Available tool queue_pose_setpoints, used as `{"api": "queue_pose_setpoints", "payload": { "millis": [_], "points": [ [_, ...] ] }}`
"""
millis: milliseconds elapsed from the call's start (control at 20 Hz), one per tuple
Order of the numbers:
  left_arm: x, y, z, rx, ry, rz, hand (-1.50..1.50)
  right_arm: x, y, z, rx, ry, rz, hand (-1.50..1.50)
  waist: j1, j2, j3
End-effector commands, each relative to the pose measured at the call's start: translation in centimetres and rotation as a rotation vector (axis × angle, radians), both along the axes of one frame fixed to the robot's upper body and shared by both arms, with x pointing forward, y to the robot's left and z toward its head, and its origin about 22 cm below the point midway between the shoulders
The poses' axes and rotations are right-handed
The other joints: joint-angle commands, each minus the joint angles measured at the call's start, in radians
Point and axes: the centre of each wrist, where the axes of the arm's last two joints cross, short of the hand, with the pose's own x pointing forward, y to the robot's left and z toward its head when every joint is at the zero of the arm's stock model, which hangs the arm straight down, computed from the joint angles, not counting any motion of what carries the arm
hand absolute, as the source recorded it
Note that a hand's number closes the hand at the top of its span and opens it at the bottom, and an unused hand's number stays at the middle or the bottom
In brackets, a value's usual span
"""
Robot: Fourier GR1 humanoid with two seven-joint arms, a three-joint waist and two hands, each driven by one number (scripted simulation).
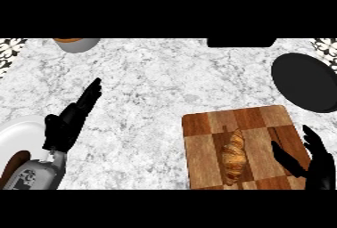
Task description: Pick the croissant from the cutting board and place it in the pan
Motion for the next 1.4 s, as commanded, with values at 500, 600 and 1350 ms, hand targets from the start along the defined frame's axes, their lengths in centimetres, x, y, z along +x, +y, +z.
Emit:
{"api": "queue_pose_setpoints", "payload": {
  "millis": [500,600,1350],
  "points": [
    [-0.5,-0.9,0.3,0.004,0.019,-0.018,0.00,2.0,3.4,8.1,-0.125,0.622,0.198,-1.50,0.031,0.005,0.001],
    [0.1,-0.9,0.9,0.015,0.006,-0.025,0.00,3.1,4.6,9.0,-0.088,0.705,0.265,-1.50,0.038,0.008,0.001],
    [0.9,-0.5,1.4,0.018,0.014,-0.031,0.00,9.6,8.6,9.7,0.025,1.005,0.405,-1.50,0.031,0.004,0.000]
  ]
}}
